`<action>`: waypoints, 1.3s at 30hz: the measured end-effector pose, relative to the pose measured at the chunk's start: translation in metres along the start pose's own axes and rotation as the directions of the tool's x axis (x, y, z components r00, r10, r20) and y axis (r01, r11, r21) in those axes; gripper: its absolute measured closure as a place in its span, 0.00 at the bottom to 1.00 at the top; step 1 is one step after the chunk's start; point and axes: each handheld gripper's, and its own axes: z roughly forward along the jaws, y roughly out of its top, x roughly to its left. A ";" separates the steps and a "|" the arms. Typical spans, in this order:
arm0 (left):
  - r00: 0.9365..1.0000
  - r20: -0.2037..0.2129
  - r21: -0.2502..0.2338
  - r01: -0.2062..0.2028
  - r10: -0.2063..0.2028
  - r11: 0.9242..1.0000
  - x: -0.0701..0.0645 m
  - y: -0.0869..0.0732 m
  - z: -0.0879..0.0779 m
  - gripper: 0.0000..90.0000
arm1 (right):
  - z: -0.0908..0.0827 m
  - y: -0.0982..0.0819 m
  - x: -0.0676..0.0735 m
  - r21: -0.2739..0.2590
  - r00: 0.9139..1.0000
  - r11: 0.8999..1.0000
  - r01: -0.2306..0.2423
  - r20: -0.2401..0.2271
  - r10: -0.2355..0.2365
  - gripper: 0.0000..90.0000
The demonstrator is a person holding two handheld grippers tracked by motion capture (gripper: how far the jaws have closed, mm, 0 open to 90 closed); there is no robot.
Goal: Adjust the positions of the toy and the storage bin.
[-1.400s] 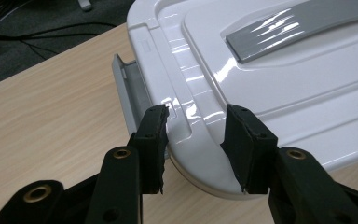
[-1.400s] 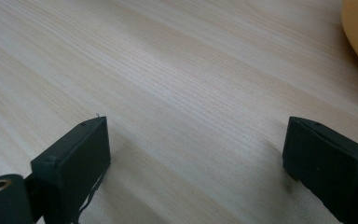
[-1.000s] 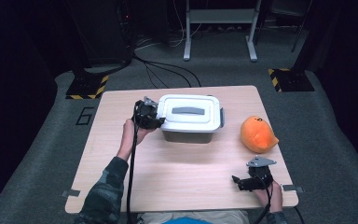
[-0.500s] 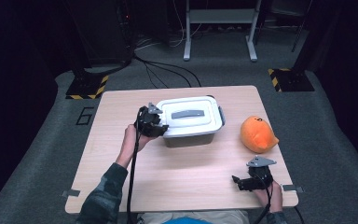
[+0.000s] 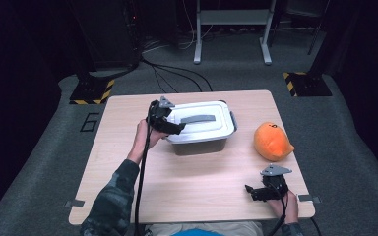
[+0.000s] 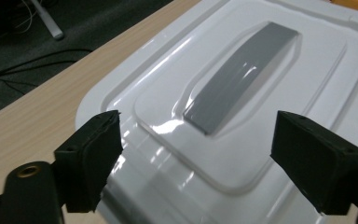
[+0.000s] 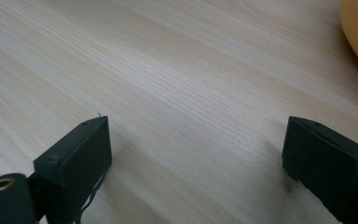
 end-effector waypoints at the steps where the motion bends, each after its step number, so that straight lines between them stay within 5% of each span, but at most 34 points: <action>1: 1.000 0.017 -0.012 0.001 -0.001 1.000 -0.001 0.004 0.005 0.16 | 0.000 0.000 0.000 0.000 1.000 1.000 -0.002 -0.003 0.002 0.08; 8: 0.997 0.057 0.010 -0.044 0.043 0.999 -0.011 0.024 0.037 0.07 | 0.000 0.000 0.000 -0.003 1.000 1.000 -0.002 -0.002 0.002 0.09; 14: 0.991 0.079 0.023 -0.107 0.105 0.994 -0.020 0.033 0.057 0.17 | 0.000 0.000 0.000 -0.004 1.000 1.000 -0.005 -0.001 0.005 0.09; 16: 0.987 0.105 0.012 -0.121 0.119 0.993 -0.021 0.034 0.057 0.25 | 0.000 0.000 0.000 -0.004 1.000 1.000 -0.005 0.000 0.005 0.09; 17: 0.987 0.096 0.017 -0.133 0.131 0.991 -0.024 0.035 0.058 0.43 | 0.000 0.000 0.000 -0.008 1.000 1.000 -0.008 0.004 0.008 0.10; 23: 0.984 0.147 -0.004 -0.103 0.103 0.995 -0.022 0.030 0.058 0.57 | 0.000 0.000 0.000 -0.008 1.000 1.000 -0.008 0.004 0.008 0.10; 39: 0.979 0.134 0.000 -0.158 0.157 0.987 -0.036 0.022 0.044 0.69 | 0.000 0.000 -0.001 -0.009 1.000 1.000 -0.008 0.006 0.008 0.11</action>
